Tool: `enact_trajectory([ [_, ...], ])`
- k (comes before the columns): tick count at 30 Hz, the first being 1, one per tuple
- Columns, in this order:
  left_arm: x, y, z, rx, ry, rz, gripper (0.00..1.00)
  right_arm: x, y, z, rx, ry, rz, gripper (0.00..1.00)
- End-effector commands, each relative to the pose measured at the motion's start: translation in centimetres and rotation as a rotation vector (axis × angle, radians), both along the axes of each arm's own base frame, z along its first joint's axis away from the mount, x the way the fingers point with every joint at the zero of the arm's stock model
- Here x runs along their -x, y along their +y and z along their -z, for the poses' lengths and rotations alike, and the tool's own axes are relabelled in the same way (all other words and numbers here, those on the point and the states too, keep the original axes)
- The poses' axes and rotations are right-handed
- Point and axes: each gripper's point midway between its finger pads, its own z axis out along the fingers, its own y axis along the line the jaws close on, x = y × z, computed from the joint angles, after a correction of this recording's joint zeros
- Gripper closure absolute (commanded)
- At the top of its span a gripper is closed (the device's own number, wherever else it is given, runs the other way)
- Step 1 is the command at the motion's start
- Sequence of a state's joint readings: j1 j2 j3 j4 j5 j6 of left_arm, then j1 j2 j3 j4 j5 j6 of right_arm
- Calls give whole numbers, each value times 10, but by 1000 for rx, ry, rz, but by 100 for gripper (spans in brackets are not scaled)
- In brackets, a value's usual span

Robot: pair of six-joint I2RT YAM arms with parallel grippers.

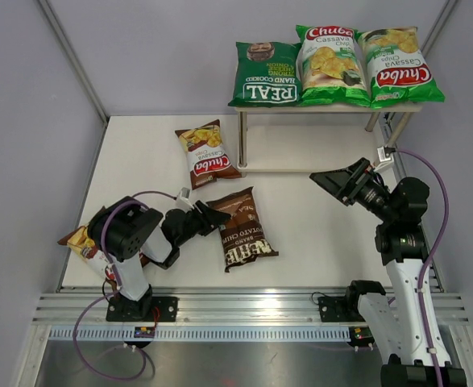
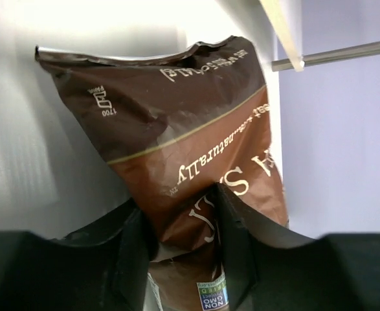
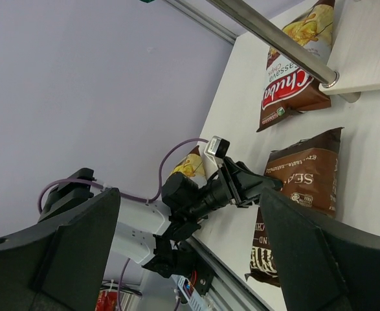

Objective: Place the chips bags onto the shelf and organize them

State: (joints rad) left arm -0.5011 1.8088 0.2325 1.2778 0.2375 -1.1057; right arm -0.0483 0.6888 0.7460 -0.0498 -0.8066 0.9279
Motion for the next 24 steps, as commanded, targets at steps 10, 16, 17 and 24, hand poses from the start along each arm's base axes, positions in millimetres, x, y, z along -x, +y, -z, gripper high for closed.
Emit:
enact_trajectory([
  [10, 10, 25, -63, 54, -146, -102, 88, -3, 5, 41, 57, 106, -11, 4],
  [16, 13, 57, -111, 55, -203, -257, 100, 9, 51, 94, -29, 213, -163, 3],
  [17, 14, 64, -121, 59, -222, -284, 100, 12, 59, 95, -62, 222, -182, 4],
  [24, 31, 126, -200, 88, -314, -545, 100, 26, 120, 79, -122, 42, -235, 2],
])
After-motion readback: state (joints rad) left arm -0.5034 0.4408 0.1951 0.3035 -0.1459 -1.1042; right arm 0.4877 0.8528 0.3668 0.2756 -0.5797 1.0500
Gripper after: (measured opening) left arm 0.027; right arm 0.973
